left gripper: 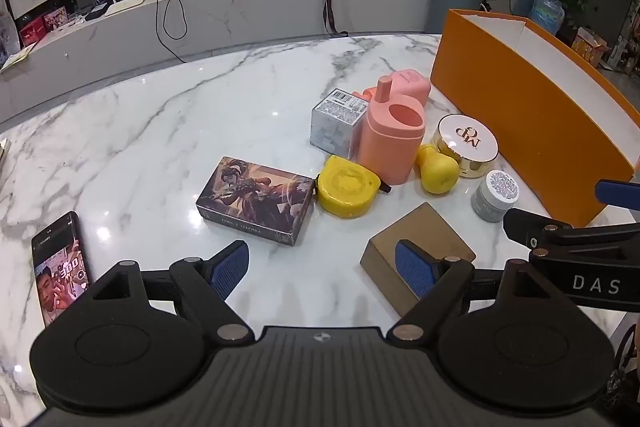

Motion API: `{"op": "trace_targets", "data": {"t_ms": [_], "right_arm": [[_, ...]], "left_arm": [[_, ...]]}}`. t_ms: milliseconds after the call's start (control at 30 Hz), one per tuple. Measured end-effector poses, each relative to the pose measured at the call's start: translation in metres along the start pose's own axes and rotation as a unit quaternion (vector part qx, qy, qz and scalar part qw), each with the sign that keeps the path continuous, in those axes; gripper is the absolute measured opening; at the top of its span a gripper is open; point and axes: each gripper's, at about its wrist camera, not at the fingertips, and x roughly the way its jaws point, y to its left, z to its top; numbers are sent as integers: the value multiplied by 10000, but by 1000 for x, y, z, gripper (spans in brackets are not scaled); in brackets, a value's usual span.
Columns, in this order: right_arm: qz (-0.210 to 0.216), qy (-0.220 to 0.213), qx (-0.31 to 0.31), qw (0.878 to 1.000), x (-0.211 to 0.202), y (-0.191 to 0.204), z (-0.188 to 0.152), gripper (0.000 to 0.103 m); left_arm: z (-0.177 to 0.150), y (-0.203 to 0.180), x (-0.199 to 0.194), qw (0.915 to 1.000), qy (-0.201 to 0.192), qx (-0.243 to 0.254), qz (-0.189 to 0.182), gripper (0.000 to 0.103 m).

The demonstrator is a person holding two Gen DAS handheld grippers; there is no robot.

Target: Organize rigid objects

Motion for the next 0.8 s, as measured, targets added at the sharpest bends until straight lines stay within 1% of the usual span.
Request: {"op": "trace_targets", "data": {"t_ms": [100, 800], "right_arm": [[-8, 2, 3, 10000, 0, 0, 1, 101], [13, 17, 9, 10000, 3, -1, -1, 101]], "left_arm": [[0, 0, 0, 10000, 50, 18, 29, 97], [0, 0, 0, 10000, 27, 12, 21, 97]]}}
